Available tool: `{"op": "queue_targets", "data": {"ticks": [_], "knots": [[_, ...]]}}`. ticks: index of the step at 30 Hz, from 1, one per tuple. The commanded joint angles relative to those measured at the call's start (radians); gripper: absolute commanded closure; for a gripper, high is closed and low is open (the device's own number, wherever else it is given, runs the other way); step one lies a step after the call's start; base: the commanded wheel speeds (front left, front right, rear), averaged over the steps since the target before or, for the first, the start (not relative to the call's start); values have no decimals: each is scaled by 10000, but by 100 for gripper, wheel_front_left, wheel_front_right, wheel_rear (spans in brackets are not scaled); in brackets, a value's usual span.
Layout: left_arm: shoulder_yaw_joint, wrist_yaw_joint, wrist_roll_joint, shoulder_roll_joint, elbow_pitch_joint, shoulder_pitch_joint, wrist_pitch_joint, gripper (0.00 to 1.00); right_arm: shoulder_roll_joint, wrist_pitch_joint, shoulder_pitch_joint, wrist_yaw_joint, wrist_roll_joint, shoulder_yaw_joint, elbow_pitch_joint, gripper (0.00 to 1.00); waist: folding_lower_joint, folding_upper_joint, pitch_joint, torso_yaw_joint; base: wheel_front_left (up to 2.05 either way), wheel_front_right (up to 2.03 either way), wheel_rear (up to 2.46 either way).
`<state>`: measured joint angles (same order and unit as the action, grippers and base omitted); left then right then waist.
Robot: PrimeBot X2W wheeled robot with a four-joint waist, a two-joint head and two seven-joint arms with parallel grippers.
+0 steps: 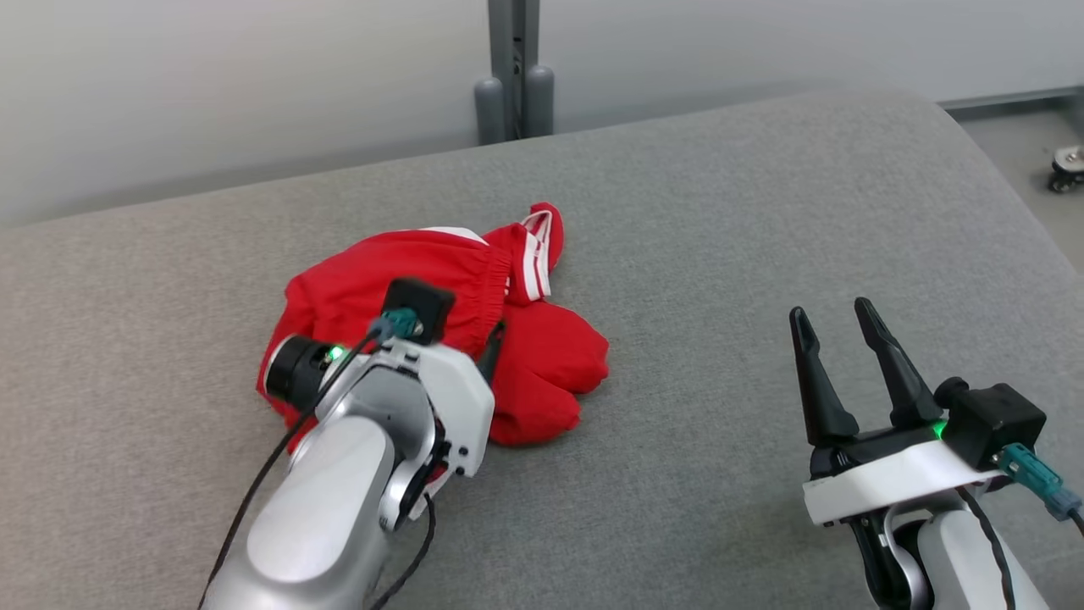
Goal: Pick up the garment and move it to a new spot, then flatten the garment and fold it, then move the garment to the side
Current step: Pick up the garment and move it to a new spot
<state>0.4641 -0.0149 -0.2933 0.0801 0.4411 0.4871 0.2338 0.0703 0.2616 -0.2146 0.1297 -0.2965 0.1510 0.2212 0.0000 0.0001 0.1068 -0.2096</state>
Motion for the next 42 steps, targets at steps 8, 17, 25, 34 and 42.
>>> {"op": "queue_targets", "data": {"ticks": [8,17,25,34,42], "knots": [[516,-596,391,-168,1825,1535,651,0,-65,49,-326,19,-128,58,27,0,0,-1,594,-661,0,0,0],[598,-685,335,-208,2795,2023,108,100,-117,49,-274,19,-61,-95,15,0,0,-1,626,-627,0,0,0],[705,-479,-279,-273,2477,2226,-653,100,-128,49,-161,19,38,-82,106,0,0,-1,276,-74,0,0,0],[-212,-755,-893,587,133,2543,-573,100,-131,47,17,19,52,-112,110,0,0,-1,-59,495,0,0,0],[-1530,-1127,-959,2909,-2372,2741,713,100,-141,49,126,19,29,-131,35,0,0,-1,-7,702,0,0,0]]}}
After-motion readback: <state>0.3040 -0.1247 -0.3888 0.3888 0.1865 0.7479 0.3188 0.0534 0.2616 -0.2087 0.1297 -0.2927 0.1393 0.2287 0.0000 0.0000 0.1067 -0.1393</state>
